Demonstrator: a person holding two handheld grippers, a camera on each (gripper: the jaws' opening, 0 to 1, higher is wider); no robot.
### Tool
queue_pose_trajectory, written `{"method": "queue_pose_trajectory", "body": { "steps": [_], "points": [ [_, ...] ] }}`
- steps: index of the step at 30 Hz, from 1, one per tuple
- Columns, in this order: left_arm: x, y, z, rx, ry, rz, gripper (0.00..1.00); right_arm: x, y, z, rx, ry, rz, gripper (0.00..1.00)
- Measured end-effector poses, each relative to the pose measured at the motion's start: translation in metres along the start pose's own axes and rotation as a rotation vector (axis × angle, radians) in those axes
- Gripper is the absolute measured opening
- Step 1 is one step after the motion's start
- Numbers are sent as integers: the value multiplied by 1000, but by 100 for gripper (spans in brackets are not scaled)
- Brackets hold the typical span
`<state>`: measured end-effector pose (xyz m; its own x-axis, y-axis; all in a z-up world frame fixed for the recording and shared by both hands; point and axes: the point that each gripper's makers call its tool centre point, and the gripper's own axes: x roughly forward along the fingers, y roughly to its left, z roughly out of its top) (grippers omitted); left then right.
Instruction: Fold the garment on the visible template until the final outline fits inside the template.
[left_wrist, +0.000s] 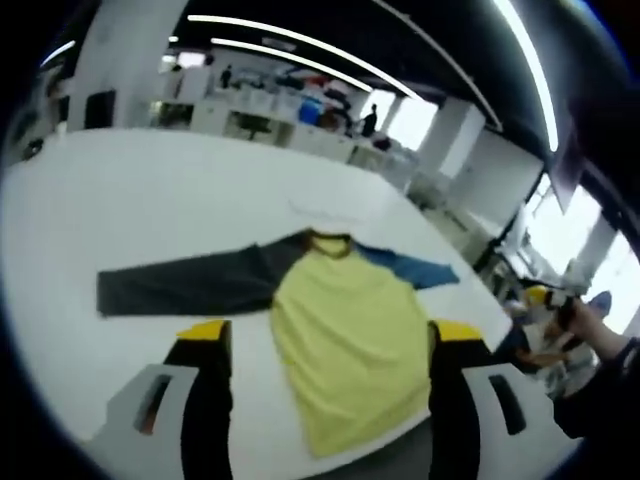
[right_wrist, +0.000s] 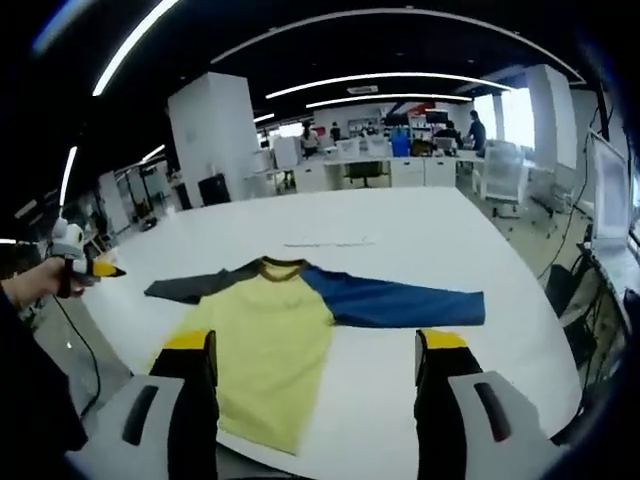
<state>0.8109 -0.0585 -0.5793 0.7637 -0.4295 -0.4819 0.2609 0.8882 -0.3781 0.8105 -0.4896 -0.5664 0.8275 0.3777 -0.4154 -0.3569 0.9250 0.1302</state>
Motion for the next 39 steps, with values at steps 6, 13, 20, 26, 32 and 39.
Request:
{"method": "queue_pose_trajectory", "body": {
  "steps": [6, 13, 20, 26, 32, 39],
  "points": [
    [-6, 2, 18, 22, -41, -8, 93, -14, -5, 14, 3, -44, -16, 96],
    [-22, 16, 23, 40, -62, 20, 99, -14, -2, 24, -49, -58, 7, 100],
    [-44, 21, 27, 48, -94, 56, 100, -16, -6, 36, -48, -88, 20, 100],
    [-60, 25, 26, 55, -110, 89, 100, -23, -12, 42, -41, -103, 13, 100],
    [-69, 32, 23, 40, -118, 118, 100, -29, -22, 39, -33, -94, -7, 100],
    [-65, 30, 26, 30, -120, 121, 100, -19, -22, 41, -6, -104, -3, 100]
  ]
}}
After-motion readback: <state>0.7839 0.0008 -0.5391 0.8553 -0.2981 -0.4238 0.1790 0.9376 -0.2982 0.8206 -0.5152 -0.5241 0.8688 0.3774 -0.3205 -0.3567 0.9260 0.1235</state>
